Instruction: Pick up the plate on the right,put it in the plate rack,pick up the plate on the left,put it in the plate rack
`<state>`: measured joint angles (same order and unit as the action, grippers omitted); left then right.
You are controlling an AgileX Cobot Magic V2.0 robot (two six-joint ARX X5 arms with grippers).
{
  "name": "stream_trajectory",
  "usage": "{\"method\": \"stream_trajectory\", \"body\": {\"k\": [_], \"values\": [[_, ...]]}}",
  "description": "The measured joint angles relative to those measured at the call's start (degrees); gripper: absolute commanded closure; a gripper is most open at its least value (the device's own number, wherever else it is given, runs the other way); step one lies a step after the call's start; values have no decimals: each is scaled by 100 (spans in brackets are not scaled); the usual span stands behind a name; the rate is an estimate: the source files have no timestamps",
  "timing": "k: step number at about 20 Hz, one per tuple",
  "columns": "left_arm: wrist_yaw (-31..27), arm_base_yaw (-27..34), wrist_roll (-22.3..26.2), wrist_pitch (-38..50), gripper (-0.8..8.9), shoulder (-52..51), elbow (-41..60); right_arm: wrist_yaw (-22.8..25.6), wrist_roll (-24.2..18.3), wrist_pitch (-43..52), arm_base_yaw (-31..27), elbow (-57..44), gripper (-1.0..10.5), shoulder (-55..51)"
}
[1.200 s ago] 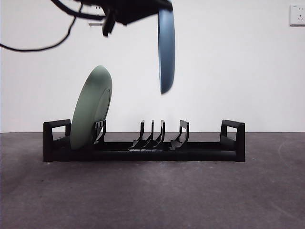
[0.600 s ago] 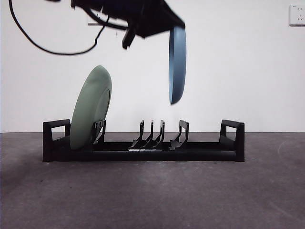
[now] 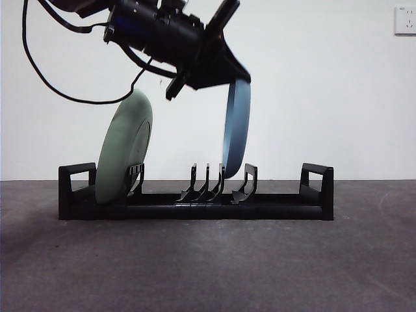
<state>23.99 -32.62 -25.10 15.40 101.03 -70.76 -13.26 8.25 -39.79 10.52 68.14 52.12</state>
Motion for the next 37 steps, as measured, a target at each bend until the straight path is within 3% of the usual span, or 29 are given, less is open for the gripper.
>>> {"method": "stream_trajectory", "body": {"k": [15, 21, 27, 37], "values": [[-426, -278, 560, -699, 803, 81, -2, -2, -13, 0, 0, 0, 521, 157], [-1110, -417, 883, -1204, 579, 81, -4, -2, -13, 0, 0, 0, 521, 160], [-1300, -415, 940, -1327, 435, 81, -4, -2, -13, -120, 0, 0, 521, 160], [-1073, -691, 1198, -1917, 427, -525, -4, -9, -13, -304, 0, 0, 548, 160]]}}
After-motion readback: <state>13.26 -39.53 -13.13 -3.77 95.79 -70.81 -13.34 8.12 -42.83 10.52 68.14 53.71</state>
